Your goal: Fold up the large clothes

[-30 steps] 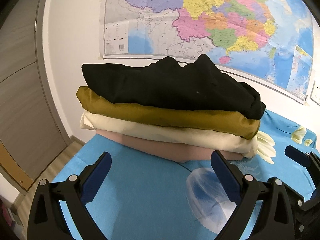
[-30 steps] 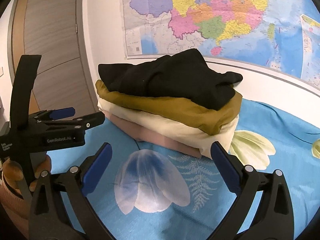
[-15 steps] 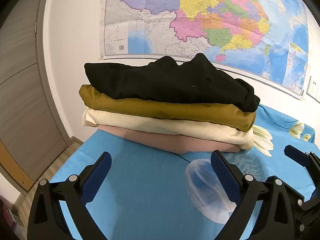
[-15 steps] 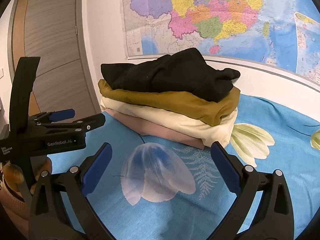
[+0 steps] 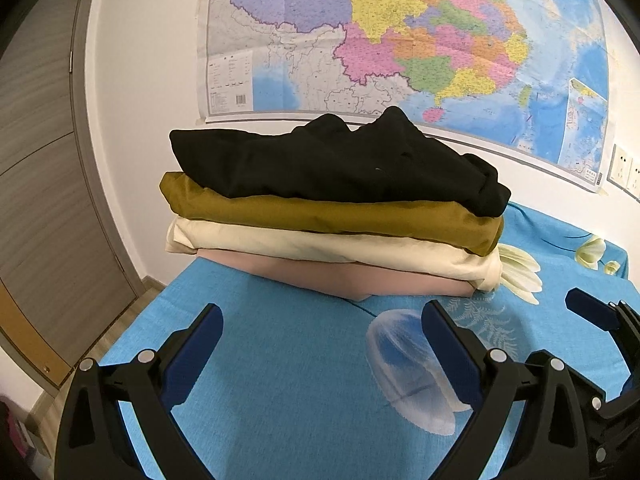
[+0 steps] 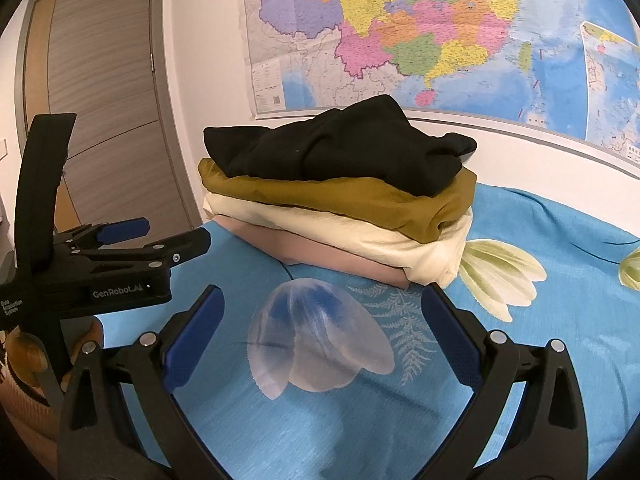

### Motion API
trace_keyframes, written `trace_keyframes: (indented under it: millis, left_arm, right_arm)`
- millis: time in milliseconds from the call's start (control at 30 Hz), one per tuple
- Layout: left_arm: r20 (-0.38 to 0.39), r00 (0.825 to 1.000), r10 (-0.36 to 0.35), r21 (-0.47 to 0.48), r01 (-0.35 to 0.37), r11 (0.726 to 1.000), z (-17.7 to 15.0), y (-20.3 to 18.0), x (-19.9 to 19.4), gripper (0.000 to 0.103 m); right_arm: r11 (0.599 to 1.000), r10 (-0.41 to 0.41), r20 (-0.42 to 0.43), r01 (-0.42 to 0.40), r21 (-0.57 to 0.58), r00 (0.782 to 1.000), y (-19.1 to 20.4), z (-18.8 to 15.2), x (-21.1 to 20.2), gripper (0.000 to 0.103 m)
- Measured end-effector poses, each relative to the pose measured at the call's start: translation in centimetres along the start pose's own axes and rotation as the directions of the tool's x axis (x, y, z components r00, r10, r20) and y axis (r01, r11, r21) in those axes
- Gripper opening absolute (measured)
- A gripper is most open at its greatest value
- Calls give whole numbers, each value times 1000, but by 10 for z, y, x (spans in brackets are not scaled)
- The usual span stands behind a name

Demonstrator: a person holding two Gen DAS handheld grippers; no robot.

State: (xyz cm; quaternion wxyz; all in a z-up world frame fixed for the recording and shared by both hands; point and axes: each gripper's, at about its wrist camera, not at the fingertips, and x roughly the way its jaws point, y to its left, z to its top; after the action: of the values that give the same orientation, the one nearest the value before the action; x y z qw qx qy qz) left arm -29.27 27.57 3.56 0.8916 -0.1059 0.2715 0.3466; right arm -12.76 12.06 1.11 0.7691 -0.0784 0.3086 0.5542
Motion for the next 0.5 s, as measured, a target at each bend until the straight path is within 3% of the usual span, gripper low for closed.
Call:
trace_keyframes:
  millis: [500]
  left_arm:
    - [6, 1000, -1, -2, 1, 1000, 1, 0, -5, 96]
  right_arm:
    - [1000, 9, 0, -9, 5, 1000, 5, 0, -2, 97]
